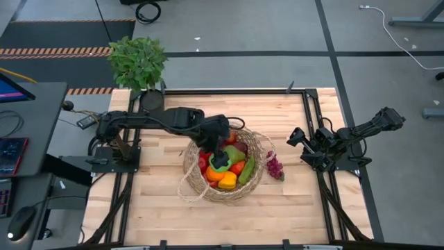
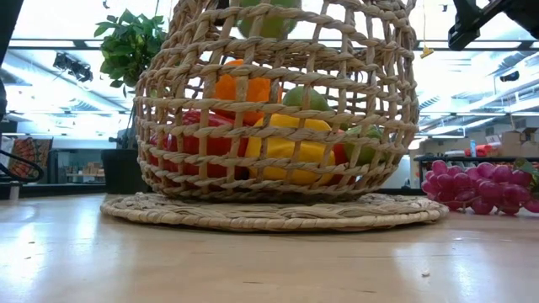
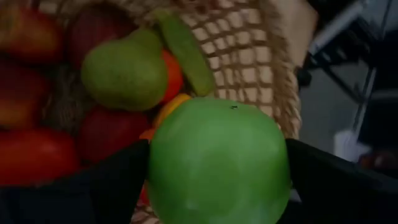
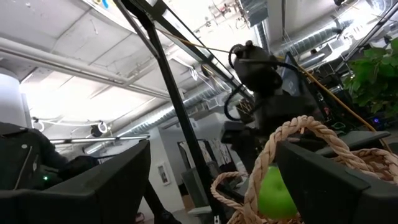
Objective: Build produce basket
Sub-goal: Put the green apple into the woven basket
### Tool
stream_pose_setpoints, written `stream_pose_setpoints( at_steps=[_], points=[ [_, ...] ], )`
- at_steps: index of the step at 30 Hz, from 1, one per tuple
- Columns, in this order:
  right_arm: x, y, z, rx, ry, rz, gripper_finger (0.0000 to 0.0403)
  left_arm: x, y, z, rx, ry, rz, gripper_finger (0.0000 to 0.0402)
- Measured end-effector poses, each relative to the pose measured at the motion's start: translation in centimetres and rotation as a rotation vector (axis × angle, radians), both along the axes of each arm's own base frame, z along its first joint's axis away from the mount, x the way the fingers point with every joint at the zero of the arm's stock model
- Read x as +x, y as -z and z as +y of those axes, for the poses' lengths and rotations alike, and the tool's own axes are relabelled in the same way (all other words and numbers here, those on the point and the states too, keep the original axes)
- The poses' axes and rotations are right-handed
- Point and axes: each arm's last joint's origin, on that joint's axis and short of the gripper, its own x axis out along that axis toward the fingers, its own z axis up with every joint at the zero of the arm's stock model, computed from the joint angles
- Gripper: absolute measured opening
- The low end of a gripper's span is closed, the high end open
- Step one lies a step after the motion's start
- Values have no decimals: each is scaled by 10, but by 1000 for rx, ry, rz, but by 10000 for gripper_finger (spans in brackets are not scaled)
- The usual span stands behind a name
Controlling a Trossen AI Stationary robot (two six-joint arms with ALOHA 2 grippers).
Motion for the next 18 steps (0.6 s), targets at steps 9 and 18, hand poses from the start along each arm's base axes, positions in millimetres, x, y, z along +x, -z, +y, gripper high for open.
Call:
stream_pose_setpoints(
  at_steps=[9,18],
  points=[
    [0,0,0,0,0,1,348,11,-4,3,2,-107,-113,366],
    [0,0,0,0,0,1,348,12,-5,1,45,-43,-150,366]
  ],
)
